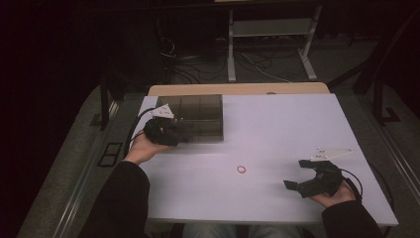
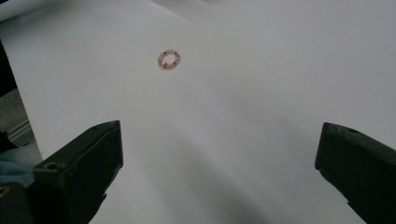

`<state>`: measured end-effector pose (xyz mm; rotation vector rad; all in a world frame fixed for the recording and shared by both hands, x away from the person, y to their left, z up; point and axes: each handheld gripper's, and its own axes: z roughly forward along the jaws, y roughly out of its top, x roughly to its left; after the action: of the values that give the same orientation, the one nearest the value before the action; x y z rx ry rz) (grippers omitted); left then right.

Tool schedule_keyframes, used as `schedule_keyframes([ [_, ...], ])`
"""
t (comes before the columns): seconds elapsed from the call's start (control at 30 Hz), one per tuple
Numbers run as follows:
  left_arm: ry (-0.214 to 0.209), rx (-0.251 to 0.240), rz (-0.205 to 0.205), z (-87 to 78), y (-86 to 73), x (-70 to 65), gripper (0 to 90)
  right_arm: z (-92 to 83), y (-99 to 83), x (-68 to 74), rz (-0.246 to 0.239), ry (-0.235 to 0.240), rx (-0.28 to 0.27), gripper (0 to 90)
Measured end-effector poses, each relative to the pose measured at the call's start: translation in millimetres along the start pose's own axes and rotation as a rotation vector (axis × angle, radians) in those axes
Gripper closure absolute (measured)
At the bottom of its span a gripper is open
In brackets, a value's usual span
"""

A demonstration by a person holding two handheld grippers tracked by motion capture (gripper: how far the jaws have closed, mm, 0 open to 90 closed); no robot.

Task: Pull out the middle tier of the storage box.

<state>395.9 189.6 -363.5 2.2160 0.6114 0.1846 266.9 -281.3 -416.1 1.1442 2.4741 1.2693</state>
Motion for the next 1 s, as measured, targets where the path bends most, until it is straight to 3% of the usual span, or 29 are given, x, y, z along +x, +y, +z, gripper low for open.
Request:
schedule_keyframes([
  [0.4, 0.051, 0.02, 0.084, 14.2, -2.7, 2.7, 57.3, 0.4, -0.1, -0.6, -0.002, 0.0, 0.002, 0.4],
  [0.8, 0.056, 0.024, 0.108, 20.8, -5.6, 6.9, 63.2, 0.1, -0.6, -1.6, 0.002, 0.0, 0.002, 0.4],
  [1.0, 0.047, 0.05, 0.134, 27.9, -7.8, 7.0, 67.4, 0.3, -0.8, -1.8, 0.005, -0.001, 0.004, 0.4],
])
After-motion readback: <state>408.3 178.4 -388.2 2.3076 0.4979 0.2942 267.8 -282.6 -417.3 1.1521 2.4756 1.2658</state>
